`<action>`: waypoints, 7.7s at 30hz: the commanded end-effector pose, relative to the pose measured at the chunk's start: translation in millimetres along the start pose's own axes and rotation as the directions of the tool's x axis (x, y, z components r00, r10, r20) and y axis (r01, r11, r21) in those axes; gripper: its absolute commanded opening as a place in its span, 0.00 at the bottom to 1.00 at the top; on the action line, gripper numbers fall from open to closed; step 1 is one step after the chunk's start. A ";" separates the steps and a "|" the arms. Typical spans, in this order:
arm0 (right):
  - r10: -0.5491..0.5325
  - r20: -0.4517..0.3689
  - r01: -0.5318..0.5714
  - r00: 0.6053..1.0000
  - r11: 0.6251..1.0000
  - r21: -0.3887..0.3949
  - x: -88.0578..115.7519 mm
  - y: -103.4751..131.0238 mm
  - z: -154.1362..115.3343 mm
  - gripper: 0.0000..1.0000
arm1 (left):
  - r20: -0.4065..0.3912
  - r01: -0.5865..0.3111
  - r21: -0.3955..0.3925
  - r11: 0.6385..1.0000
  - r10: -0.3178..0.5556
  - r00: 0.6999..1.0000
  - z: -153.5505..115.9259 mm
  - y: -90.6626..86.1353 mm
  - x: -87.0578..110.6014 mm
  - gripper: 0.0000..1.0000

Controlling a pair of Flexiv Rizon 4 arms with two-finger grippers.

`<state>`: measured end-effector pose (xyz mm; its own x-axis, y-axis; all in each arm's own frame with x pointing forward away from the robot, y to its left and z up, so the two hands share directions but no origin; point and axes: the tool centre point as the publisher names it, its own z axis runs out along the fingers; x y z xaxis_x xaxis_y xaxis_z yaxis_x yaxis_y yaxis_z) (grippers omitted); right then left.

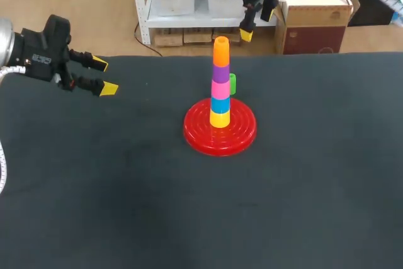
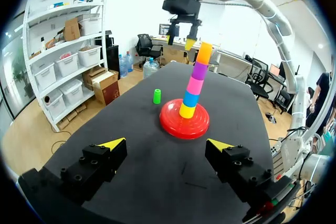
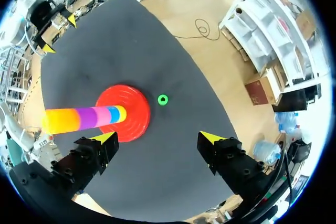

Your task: Pick up and stack the cylinders on the red base in this order: pink,purple,orange,green

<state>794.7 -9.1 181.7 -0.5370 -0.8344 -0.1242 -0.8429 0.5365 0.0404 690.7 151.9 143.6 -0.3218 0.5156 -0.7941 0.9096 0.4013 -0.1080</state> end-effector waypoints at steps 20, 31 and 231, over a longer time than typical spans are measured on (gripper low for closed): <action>-0.092 -0.022 0.090 0.995 0.993 -0.077 -13.3 -14.7 57.3 1.00 | 0.003 -0.002 0.000 1.000 0.002 1.000 0.4 0.3 1.3 1.00; -0.092 -0.022 0.090 0.995 0.993 -0.077 -13.3 -14.7 57.3 1.00 | 0.003 -0.002 0.000 1.000 0.002 1.000 0.4 0.3 1.3 1.00; -0.766 -0.076 0.767 0.638 0.641 -0.029 -19.2 121.6 -91.4 0.00 | 0.003 -0.002 0.000 1.000 0.002 1.000 0.4 0.3 1.3 1.00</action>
<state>696.0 58.3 278.2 0.2989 -0.9536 -0.0369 -0.9536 -0.2970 -0.0485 690.7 151.9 143.6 -0.3218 0.5156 -0.7941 0.9095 0.4013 -0.1080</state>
